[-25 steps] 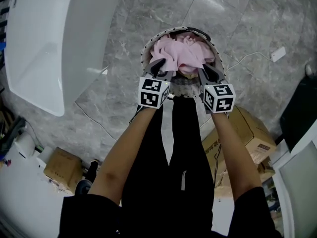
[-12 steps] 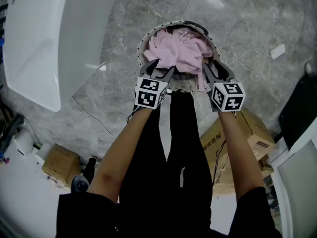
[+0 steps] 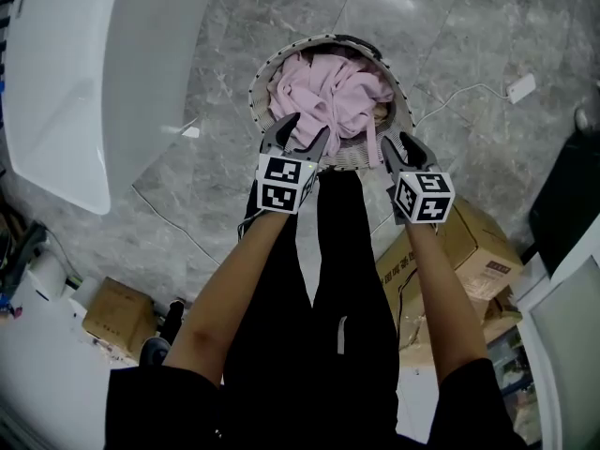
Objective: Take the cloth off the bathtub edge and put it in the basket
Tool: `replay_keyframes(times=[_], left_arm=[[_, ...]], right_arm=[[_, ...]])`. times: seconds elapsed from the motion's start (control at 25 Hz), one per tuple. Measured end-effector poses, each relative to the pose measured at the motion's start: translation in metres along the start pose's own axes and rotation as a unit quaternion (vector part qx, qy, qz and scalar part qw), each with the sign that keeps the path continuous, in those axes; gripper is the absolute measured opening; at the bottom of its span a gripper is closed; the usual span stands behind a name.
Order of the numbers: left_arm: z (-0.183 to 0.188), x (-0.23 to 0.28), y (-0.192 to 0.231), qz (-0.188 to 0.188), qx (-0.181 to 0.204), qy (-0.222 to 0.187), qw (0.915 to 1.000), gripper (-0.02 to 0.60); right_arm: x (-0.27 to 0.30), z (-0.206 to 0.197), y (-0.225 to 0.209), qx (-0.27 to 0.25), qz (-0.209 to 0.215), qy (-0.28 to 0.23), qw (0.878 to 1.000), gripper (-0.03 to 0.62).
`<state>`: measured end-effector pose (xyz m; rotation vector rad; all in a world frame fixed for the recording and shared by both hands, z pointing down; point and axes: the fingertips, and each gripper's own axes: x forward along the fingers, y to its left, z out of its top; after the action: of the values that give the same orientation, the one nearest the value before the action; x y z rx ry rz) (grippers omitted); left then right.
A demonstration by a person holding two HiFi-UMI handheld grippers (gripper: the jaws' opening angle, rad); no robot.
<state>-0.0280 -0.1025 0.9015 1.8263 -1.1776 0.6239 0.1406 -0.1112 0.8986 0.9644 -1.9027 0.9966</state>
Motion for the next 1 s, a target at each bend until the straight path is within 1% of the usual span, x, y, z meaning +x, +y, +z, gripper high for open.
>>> replay_keyframes(times=[0.08,0.2,0.24,0.28,0.36,0.44,0.64,0.72,0.88,1.0], left_arm=[[0.004,0.0,-0.006,-0.004,0.001,-0.017,0.9998,0.258],[0.004,0.004,-0.02,-0.033,-0.023,-0.032,0.9987,0.253],[0.004,0.005,-0.026,-0.044,-0.03,-0.037,0.9979,0.229],[0.003,0.005,-0.033,-0.056,-0.035,-0.042,0.997,0.187],[0.0,0.008,-0.045,-0.075,-0.036,-0.046,0.9954,0.049],[-0.005,0.016,-0.053,-0.089,-0.029,-0.039,0.9948,0.02],[-0.016,0.034,-0.068,-0.113,-0.019,-0.015,0.9933,0.015],[-0.017,0.039,-0.074,-0.12,-0.009,-0.009,0.9927,0.015],[-0.008,0.044,-0.079,-0.131,0.018,-0.012,0.9912,0.017],[-0.006,0.049,-0.073,-0.132,0.017,-0.008,0.9911,0.017]], right_arm=[[0.003,-0.023,-0.006,0.005,-0.006,0.016,1.0,0.176],[0.012,-0.059,-0.013,0.01,-0.009,0.04,0.999,0.176],[0.014,-0.071,-0.015,0.015,-0.009,0.046,0.999,0.175],[0.016,-0.083,-0.016,0.021,-0.01,0.052,0.998,0.175],[0.019,-0.103,-0.019,0.029,-0.017,0.061,0.998,0.175],[0.026,-0.118,-0.02,0.03,-0.022,0.07,0.997,0.17],[0.053,-0.143,-0.025,0.012,-0.016,0.096,0.995,0.17],[0.063,-0.153,-0.03,-0.003,-0.014,0.112,0.994,0.17],[0.078,-0.163,-0.03,-0.066,-0.014,0.146,0.987,0.17],[0.086,-0.17,-0.029,-0.07,-0.017,0.164,0.984,0.17]])
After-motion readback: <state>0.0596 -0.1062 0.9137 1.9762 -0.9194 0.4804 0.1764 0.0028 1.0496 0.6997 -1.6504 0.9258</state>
